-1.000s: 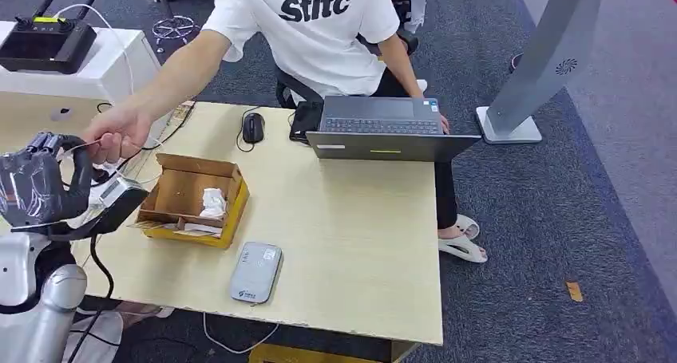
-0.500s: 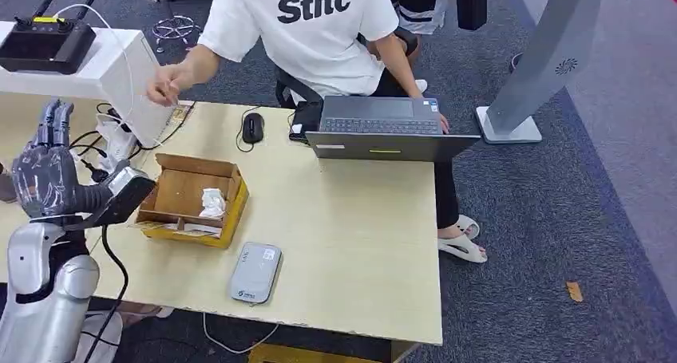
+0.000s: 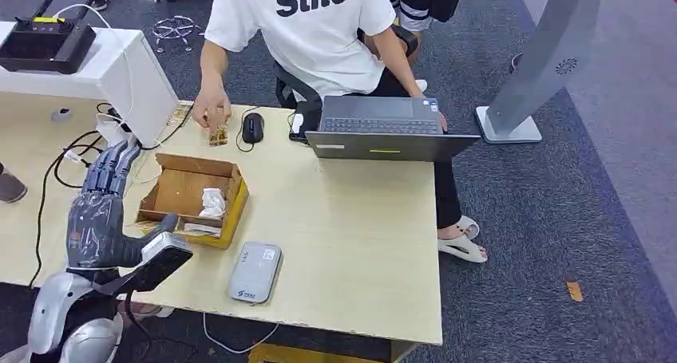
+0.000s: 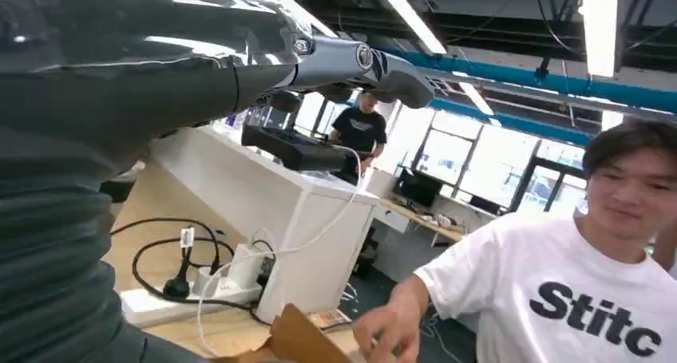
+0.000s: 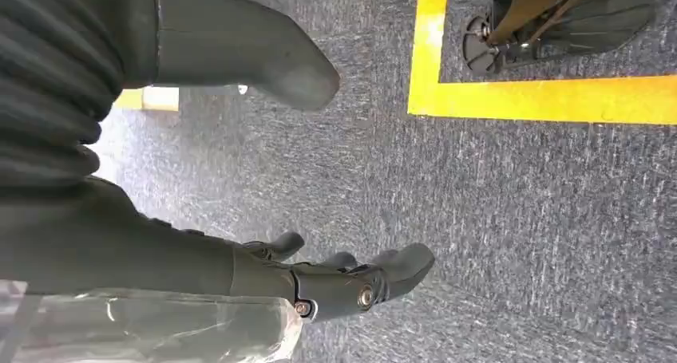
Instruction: Pass the card to the sensor for recognition and then transmit it.
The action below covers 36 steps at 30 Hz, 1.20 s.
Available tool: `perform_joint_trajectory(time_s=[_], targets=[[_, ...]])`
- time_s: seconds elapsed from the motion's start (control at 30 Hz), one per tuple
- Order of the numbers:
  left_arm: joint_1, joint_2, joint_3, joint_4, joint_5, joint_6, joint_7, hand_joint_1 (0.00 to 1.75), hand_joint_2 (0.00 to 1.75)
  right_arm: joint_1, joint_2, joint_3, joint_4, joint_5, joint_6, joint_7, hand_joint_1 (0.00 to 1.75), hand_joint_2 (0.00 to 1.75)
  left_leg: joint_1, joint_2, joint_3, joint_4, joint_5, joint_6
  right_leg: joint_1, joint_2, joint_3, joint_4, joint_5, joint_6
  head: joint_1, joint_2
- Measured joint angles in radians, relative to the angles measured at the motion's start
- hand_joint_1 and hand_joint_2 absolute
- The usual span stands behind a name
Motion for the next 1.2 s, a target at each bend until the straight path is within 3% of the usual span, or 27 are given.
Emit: perform_joint_trajectory(time_s=[0.2,0.5,0.7,1.0,1.2], targets=[[0.055,0.056,-0.006,-0.072,0.024,-0.063,0.019,0.0,1.75,0.002,0.0,-0.013,0.0,0.002,-0.001,-0.001,0.0,1.75,0.0,0.0,0.0,0.0,0.0,0.0,0.0,0.0,0.0,0.0,0.0,0.0,0.0,0.0],[0.094,0.104,-0.006,-0.078,0.014,-0.123,0.062,0.0,1.75,0.004,0.001,-0.028,0.0,0.011,0.001,0.004,0.0,1.75,0.0,0.0,0.0,-0.001,0.0,0.0,0.0,0.0,0.0,0.0,0.0,0.0,0.0,0.0],[0.097,0.102,-0.006,-0.047,-0.041,-0.11,0.088,0.0,1.75,0.004,0.005,-0.032,0.0,0.019,0.002,0.007,0.0,1.75,0.0,-0.001,0.0,0.0,0.0,0.0,0.0,0.0,0.0,0.0,0.0,0.0,0.0,0.0],[0.067,0.089,-0.006,0.056,-0.23,-0.007,0.131,0.0,1.75,0.003,0.008,-0.032,0.0,0.045,0.009,0.013,0.0,1.75,0.0,-0.001,0.0,0.0,0.0,0.0,0.0,-0.001,0.0,0.0,0.0,0.0,0.0,0.0],[0.025,0.083,-0.005,0.146,-0.245,0.013,0.129,0.0,1.75,0.003,0.008,-0.032,0.0,0.056,0.017,0.011,0.0,1.75,0.0,-0.001,0.0,0.0,0.0,0.0,0.0,-0.001,0.0,0.0,0.0,0.0,0.0,0.0]])
